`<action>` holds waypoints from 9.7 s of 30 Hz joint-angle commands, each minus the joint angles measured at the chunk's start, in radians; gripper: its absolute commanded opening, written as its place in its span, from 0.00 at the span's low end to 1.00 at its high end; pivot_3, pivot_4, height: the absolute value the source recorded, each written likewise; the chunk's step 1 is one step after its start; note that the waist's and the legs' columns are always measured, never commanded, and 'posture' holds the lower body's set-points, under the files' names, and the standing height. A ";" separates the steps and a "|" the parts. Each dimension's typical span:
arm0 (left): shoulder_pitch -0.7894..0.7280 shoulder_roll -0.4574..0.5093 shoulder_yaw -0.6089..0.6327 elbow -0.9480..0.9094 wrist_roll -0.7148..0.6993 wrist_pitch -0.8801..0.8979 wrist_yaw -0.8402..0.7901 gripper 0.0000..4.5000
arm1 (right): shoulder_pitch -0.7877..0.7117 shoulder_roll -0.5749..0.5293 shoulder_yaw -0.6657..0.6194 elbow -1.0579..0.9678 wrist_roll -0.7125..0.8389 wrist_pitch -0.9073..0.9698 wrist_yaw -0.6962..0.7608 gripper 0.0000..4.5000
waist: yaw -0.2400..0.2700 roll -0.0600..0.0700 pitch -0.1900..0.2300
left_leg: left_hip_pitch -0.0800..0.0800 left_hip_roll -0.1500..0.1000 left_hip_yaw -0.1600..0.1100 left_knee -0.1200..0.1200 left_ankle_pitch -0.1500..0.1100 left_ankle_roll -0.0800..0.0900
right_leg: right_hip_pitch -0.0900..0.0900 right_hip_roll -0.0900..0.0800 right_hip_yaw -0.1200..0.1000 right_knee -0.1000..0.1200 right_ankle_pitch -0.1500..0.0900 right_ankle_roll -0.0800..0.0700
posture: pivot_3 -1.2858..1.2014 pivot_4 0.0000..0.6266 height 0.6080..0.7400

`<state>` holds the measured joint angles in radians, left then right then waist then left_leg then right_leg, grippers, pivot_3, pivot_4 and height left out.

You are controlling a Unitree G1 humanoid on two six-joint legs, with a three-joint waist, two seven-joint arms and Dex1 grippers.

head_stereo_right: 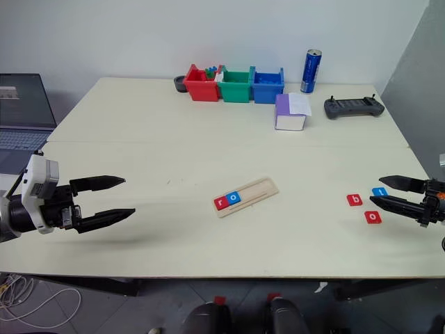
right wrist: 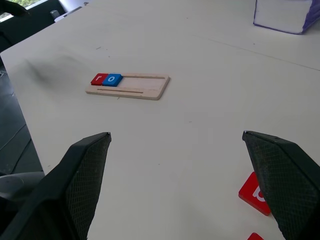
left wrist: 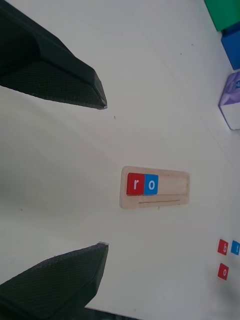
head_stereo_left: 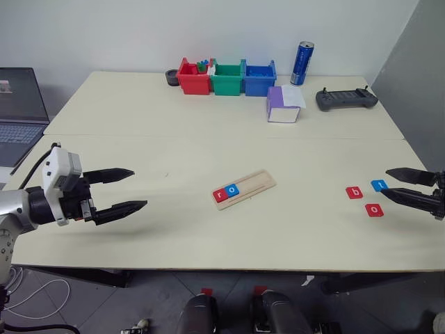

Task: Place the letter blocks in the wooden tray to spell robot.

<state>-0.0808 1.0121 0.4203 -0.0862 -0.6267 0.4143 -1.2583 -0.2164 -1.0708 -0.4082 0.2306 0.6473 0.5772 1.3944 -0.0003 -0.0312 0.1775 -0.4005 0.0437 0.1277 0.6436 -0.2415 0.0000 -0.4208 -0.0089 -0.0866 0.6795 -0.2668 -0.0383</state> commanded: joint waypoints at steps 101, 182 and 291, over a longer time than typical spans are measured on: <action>-0.573 -0.575 -0.610 0.812 0.606 -0.520 0.079 0.75 | -0.057 0.435 0.536 -0.643 -0.072 0.044 -0.417 1.00 | 0.001 -0.005 -0.004 | 0.002 0.000 -0.007 0.005 0.000 0.000 | 0.007 0.000 -0.007 0.001 0.000 0.000 | 0.52 0.24 1.00; -0.221 -0.290 -0.319 0.417 0.165 -0.628 -0.355 0.99 | 0.082 0.576 0.030 -0.247 -0.290 -0.093 -1.044 1.00 | -0.001 -0.003 -0.004 | 0.001 0.000 -0.008 0.002 0.001 -0.001 | 0.007 0.001 -0.008 0.000 -0.001 -0.001 | 0.52 0.24 1.00; -0.191 -0.202 -0.287 0.387 0.140 -0.636 -0.308 1.00 | -0.377 0.145 0.592 0.086 -0.504 -0.474 0.194 0.33 | -0.004 -0.004 -0.003 | 0.000 0.003 -0.005 0.002 0.002 -0.003 | 0.002 0.004 -0.005 0.003 0.000 -0.001 | 0.52 0.24 1.00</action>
<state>-0.2599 0.7910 0.1073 0.3116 -0.4869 -0.2066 -1.5609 -0.5663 -0.8999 0.1890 0.4347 0.1057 0.0367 1.5265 -0.0040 -0.0353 0.1745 -0.4004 0.0469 0.1225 0.6460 -0.2394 -0.0029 -0.4194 -0.0045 -0.0910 0.6822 -0.2670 -0.0390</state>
